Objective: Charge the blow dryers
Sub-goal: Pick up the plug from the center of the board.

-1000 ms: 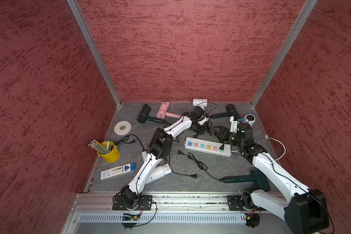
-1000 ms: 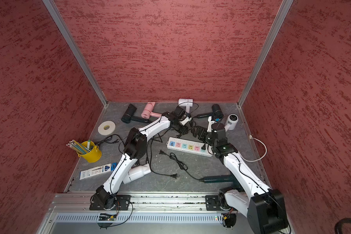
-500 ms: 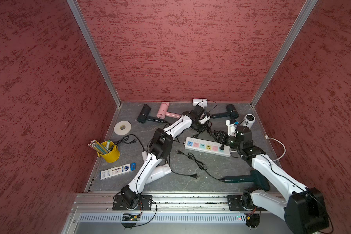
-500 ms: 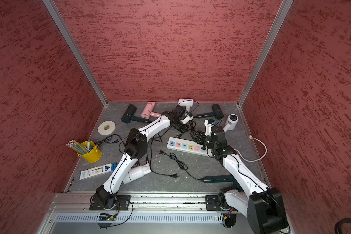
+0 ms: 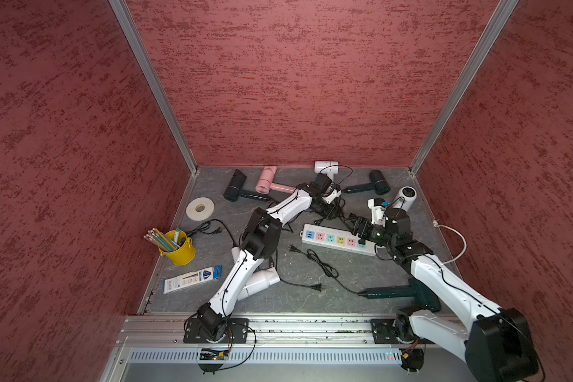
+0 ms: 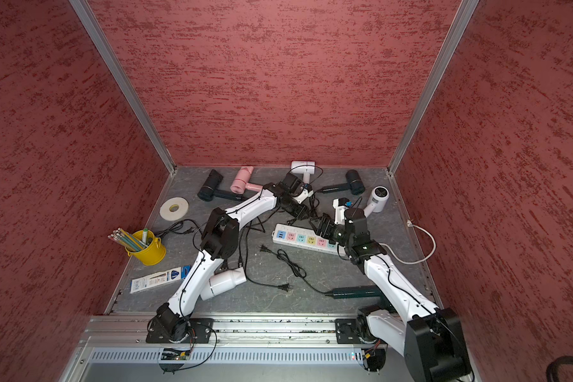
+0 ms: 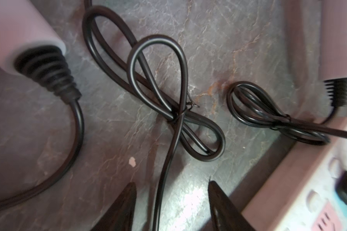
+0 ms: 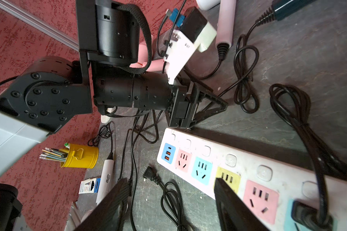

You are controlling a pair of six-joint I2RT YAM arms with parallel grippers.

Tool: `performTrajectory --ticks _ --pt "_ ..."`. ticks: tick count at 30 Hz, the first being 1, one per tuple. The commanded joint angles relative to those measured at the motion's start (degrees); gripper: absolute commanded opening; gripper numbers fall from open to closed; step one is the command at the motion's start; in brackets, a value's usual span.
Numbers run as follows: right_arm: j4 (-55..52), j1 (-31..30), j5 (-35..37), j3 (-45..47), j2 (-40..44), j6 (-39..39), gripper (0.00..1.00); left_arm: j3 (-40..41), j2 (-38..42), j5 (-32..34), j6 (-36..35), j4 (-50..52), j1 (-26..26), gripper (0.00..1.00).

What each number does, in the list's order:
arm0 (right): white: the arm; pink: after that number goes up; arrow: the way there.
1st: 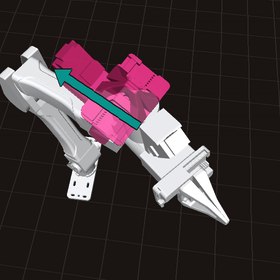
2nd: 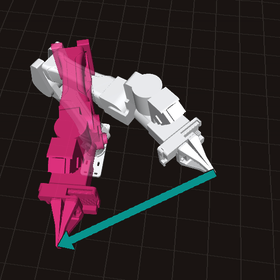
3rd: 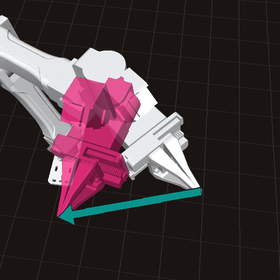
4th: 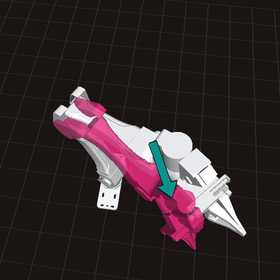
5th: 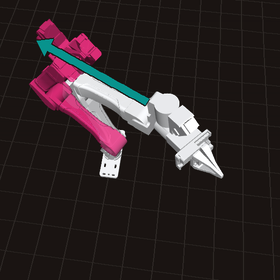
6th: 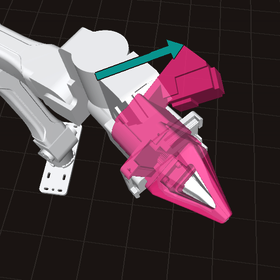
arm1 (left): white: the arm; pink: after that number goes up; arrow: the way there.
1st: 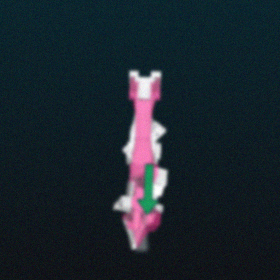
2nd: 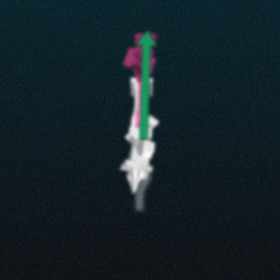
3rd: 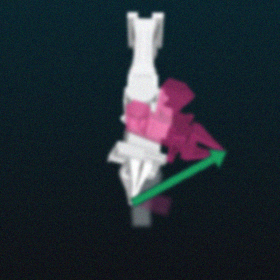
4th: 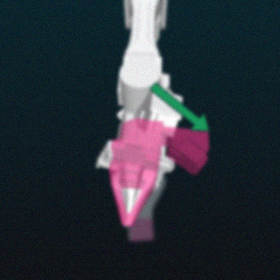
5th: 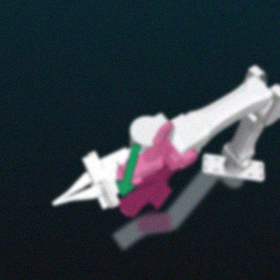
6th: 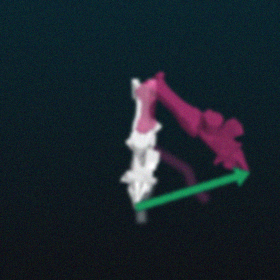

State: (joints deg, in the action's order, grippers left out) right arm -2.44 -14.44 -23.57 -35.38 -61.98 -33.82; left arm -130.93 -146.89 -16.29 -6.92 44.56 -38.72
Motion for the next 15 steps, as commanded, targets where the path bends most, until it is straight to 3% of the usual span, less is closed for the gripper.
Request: performTrajectory --ticks 1,5,9,12,15 --pt "0.8 -0.2 -0.2 1.1 0.8 -0.2 0.68 -2.7 -2.1 6.1 -3.1 -0.8 -1.9 0.61" --pt "0.5 -0.2 -0.3 1.1 0.7 -0.1 0.68 -4.5 -4.0 8.1 -4.1 -0.3 -2.7 0.56" --pt "0.5 -0.2 -0.6 1.2 0.4 -0.3 0.67 -7.0 -4.2 8.1 -3.5 1.9 -2.9 0.36" --pt "0.9 -0.3 -1.1 1.2 0.1 -0.7 0.67 -7.4 -4.2 7.0 -3.1 1.6 -2.5 0.28" --pt "1.1 -0.5 -1.2 1.5 0.1 -0.9 0.67 -7.8 -4.7 5.9 -2.3 1.9 -1.8 0.26"
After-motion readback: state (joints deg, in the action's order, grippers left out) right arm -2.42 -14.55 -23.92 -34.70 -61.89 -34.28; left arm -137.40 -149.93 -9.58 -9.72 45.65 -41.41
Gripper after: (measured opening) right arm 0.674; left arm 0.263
